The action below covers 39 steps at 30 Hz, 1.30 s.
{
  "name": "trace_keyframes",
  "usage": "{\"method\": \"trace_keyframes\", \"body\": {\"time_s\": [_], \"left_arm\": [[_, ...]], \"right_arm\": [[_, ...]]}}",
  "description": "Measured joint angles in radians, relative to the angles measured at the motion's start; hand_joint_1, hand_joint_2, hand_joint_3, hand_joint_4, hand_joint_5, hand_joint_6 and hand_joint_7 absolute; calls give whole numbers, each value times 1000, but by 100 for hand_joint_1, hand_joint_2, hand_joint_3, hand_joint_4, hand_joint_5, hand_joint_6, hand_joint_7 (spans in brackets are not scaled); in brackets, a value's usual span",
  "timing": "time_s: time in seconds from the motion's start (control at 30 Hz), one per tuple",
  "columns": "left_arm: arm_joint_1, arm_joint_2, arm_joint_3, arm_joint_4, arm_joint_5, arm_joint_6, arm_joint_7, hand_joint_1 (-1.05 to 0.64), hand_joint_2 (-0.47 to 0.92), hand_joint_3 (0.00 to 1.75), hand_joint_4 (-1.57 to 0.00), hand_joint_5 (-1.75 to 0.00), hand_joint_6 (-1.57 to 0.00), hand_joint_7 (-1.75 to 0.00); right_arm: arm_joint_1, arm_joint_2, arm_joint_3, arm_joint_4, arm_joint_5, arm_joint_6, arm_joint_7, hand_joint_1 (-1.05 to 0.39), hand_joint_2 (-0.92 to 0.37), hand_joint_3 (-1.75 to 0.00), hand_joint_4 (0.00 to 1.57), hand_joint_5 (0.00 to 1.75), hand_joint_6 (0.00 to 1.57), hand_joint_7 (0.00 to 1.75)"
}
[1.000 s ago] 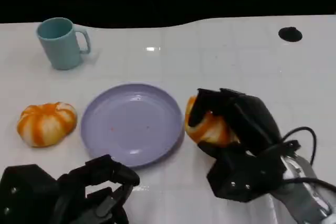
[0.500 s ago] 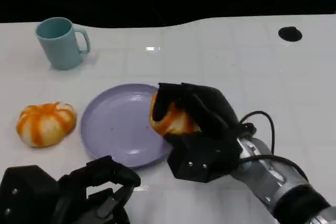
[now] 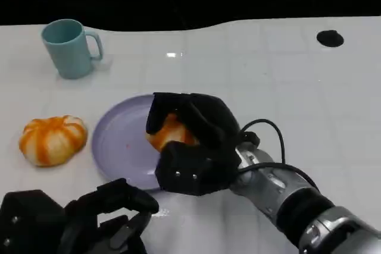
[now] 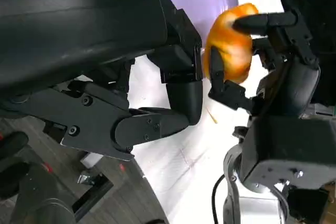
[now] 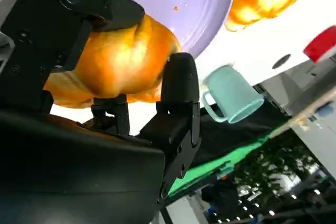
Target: Grasp the bread from the table and place it into the plate.
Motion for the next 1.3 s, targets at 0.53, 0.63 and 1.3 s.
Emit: {"method": "trace_keyframes", "body": {"time_s": [0.53,0.63,1.3], "left_arm": [[1,-1,-1,1,0,-3,0,-33,92,54,-64,-175,-57,-134],[3,-1,-2,1,1,-4,0,-33,92,54,-64,-175,-57,-134],[8,-10,-17,1,12,-21,1,-35,92,54,-67,-175,-59,-136]], "right_arm": [[-16,-35,57,-55,-20,148,283,-70,-92,-33,0,7,15,0],[-5,-57,65,-98,-20,157,308,-72,-92,-33,1,8,13,0],[377,-330,14,-759,48,105,432,-67,-92,-23,7,49,26,6]]}}
